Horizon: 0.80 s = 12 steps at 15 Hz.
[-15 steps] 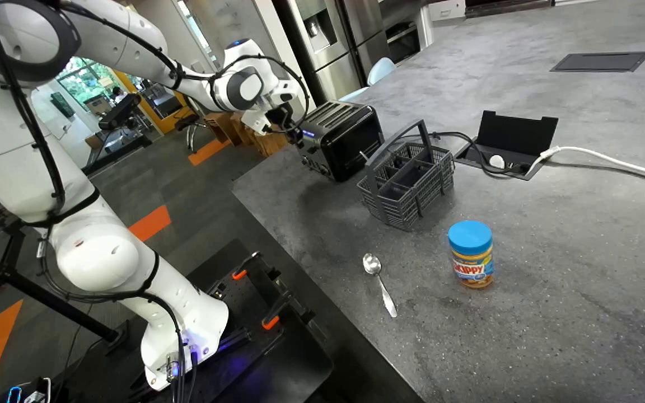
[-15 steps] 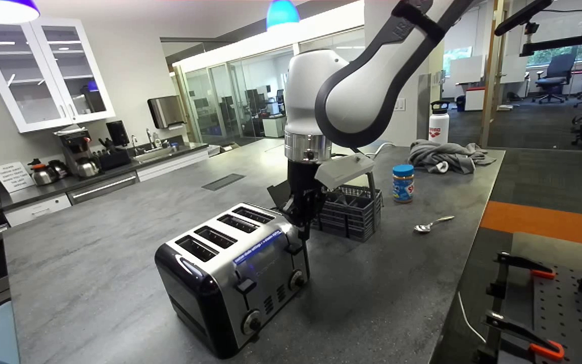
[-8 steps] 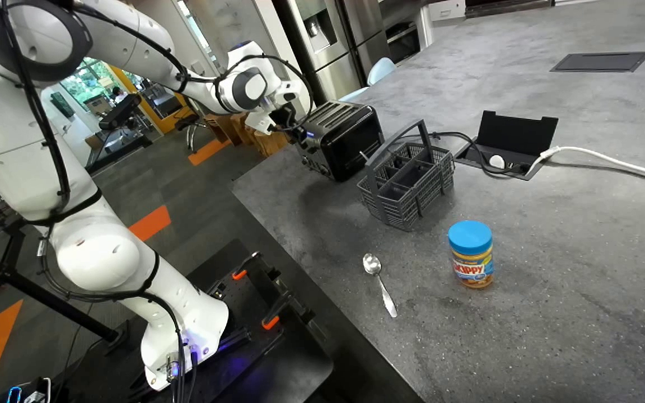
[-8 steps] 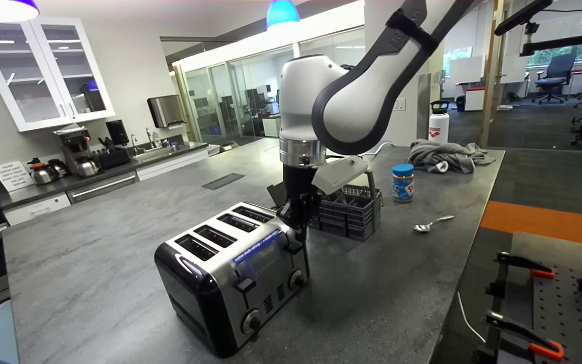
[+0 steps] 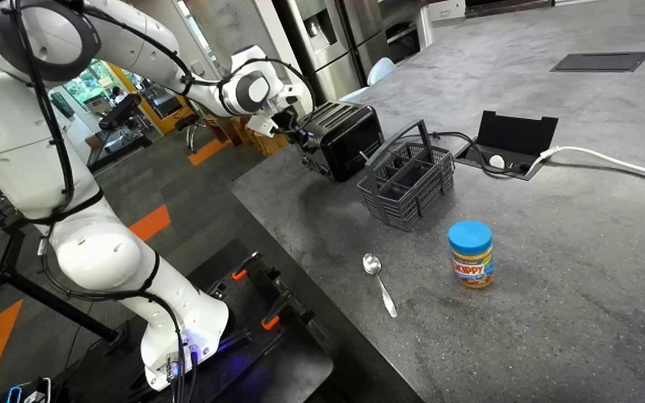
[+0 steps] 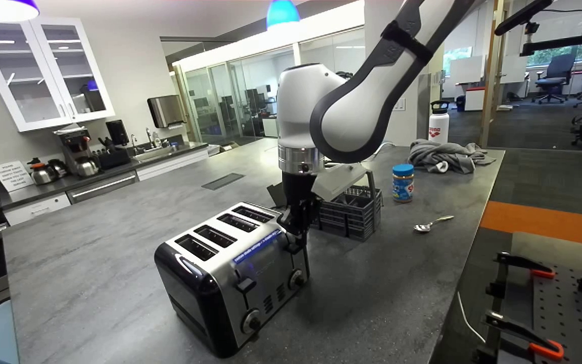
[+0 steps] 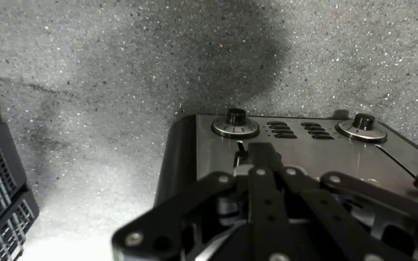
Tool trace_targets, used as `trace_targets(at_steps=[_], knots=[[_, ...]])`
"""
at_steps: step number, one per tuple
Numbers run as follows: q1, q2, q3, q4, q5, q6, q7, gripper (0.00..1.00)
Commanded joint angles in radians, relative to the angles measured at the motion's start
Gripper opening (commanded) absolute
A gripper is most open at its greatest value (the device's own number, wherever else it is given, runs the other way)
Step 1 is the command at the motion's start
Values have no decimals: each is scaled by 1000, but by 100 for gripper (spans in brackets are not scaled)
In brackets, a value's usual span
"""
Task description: Push down the lever on the right
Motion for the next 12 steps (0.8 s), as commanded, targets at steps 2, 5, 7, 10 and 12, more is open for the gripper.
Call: trace_targets(at_steps=[2, 5, 7, 10, 12], knots=[[24, 21, -22, 16, -34, 27, 34, 0], [28, 23, -30, 15, -52, 40, 43, 0], [29, 24, -37, 15, -59, 51, 45, 0], [32, 37, -51, 18, -65, 65, 49, 0], [29, 50, -49, 20, -55, 68, 47, 0]])
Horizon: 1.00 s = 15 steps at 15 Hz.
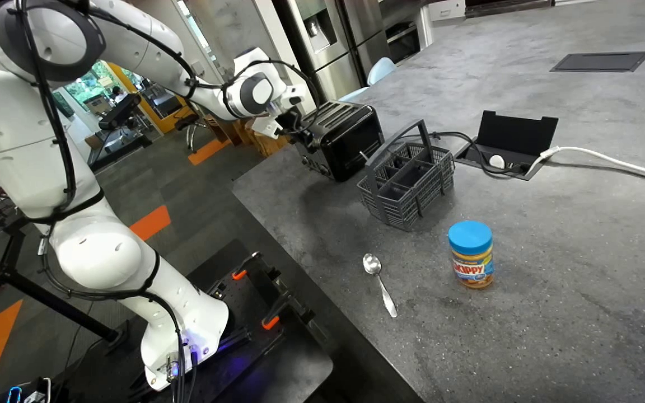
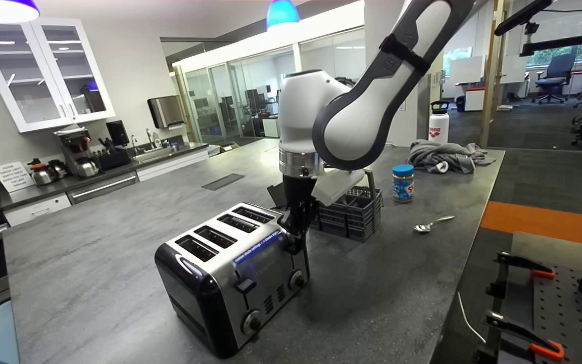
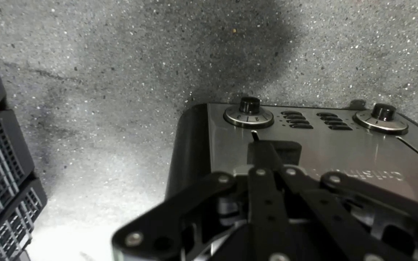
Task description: Push down the lever on the right
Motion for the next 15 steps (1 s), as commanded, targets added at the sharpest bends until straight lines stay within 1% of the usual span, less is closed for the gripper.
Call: trace_targets(at_steps=[1, 15], knots=[[10, 35, -11, 19, -1, 26, 21, 0], [1, 103, 2, 25, 50, 78, -21, 0]])
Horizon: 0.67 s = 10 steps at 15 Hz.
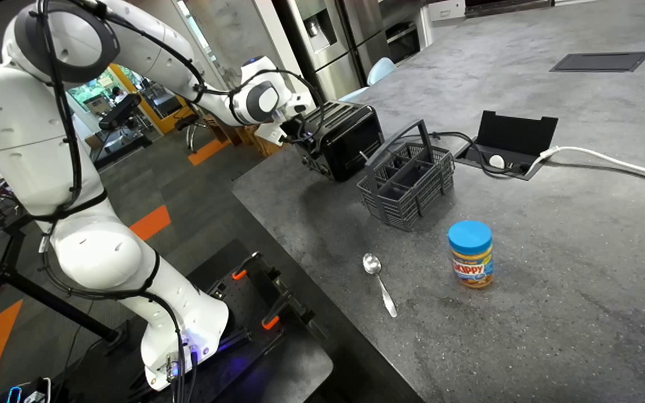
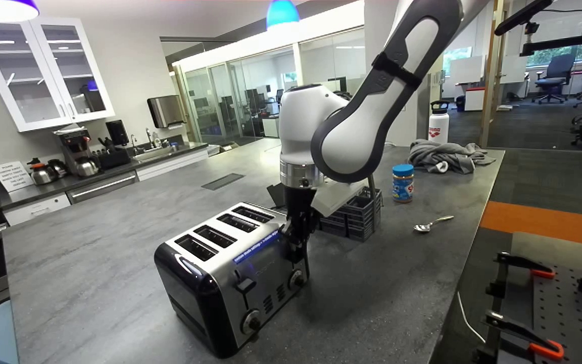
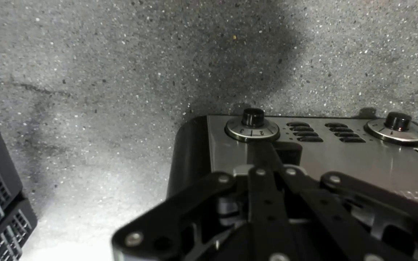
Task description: Push down the lever on the right
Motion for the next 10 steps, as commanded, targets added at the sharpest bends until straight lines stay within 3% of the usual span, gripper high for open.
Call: trace_targets(at_steps=[1, 10], knots=[[3, 54, 2, 17, 29, 48, -19, 0], [8, 114, -13, 13, 24, 109, -25, 0]])
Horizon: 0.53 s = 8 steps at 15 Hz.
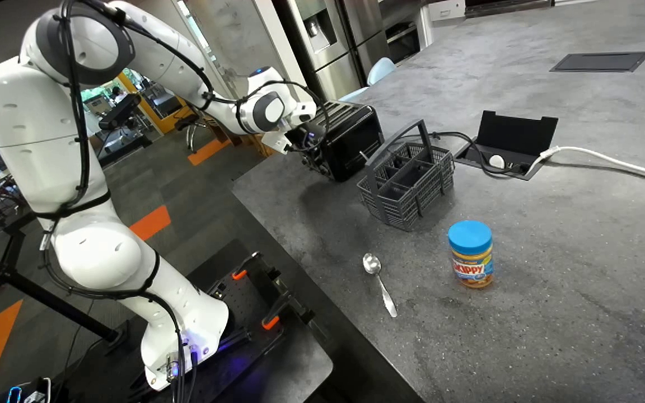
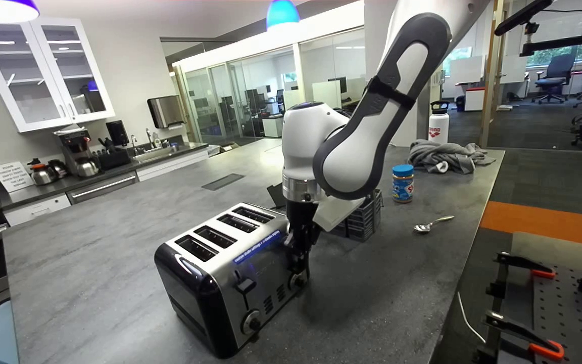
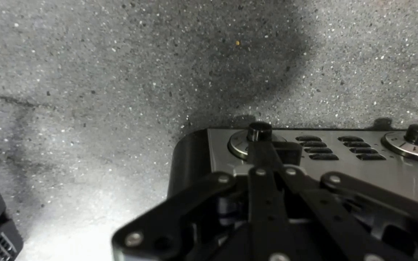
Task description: Push down the lever on the right
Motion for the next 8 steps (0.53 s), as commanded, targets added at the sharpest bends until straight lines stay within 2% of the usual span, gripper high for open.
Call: trace_targets(at_steps=[1, 8], knots=[[9, 55, -9, 12, 22, 53, -24, 0], [9, 76, -16, 10, 18, 65, -23, 0]])
